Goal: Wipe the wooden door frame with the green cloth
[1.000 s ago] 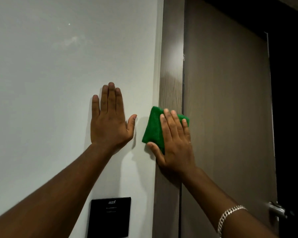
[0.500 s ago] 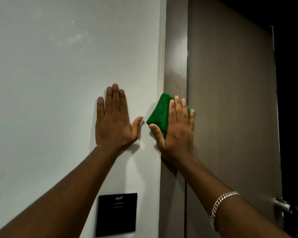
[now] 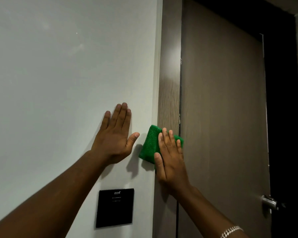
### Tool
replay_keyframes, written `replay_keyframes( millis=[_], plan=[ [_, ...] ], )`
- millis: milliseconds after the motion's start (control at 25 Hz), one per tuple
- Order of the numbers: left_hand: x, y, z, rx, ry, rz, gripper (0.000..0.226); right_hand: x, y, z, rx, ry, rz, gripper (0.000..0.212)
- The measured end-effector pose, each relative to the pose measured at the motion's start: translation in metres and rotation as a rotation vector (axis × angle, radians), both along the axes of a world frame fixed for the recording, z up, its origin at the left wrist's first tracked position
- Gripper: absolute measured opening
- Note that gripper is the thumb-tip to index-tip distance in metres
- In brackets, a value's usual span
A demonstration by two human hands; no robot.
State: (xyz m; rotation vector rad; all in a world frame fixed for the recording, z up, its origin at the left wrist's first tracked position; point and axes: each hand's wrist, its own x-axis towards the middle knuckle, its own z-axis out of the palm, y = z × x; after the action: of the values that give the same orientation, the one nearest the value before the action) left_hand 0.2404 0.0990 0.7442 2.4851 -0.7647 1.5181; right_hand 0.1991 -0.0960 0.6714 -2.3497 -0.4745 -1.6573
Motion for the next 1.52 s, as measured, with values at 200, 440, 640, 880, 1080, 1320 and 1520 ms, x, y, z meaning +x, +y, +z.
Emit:
replay_keyframes(
  millis=[200, 440, 640, 880, 1080, 1320, 1520],
  plan=[
    [-0.038, -0.050, -0.045, -0.263, 0.263, -0.375, 0.071, -0.028, -0.004, -0.008, 0.132, 0.141, 0.200, 0.065],
    [-0.059, -0.084, -0.088, -0.713, 0.301, -0.477, 0.033, -0.041, -0.003, -0.028, 0.556, 0.157, 0.149, 0.084],
    [-0.079, -0.075, -0.137, -0.849, 0.552, -0.678, 0.031, -0.066, -0.017, -0.082, 0.795, 0.282, 0.385, 0.076],
    [-0.111, -0.072, -0.276, -0.970, 0.830, -0.575, 0.028, -0.102, -0.009, -0.216, 0.957, 0.505, 0.332, 0.045],
    [-0.149, -0.074, -0.448, -0.988, 1.182, -0.203, 0.031, -0.138, -0.006, -0.374, 1.018, 0.871, 0.023, 0.049],
    [-0.198, -0.060, -0.655, -0.958, 1.697, 0.109, 0.030, -0.187, 0.003, -0.582, 1.079, 1.274, -0.264, 0.041],
    [-0.214, -0.070, -0.723, -0.997, 1.781, 0.062, 0.040, -0.183, -0.010, -0.671, 1.010, 1.378, -0.302, 0.041]
  ],
)
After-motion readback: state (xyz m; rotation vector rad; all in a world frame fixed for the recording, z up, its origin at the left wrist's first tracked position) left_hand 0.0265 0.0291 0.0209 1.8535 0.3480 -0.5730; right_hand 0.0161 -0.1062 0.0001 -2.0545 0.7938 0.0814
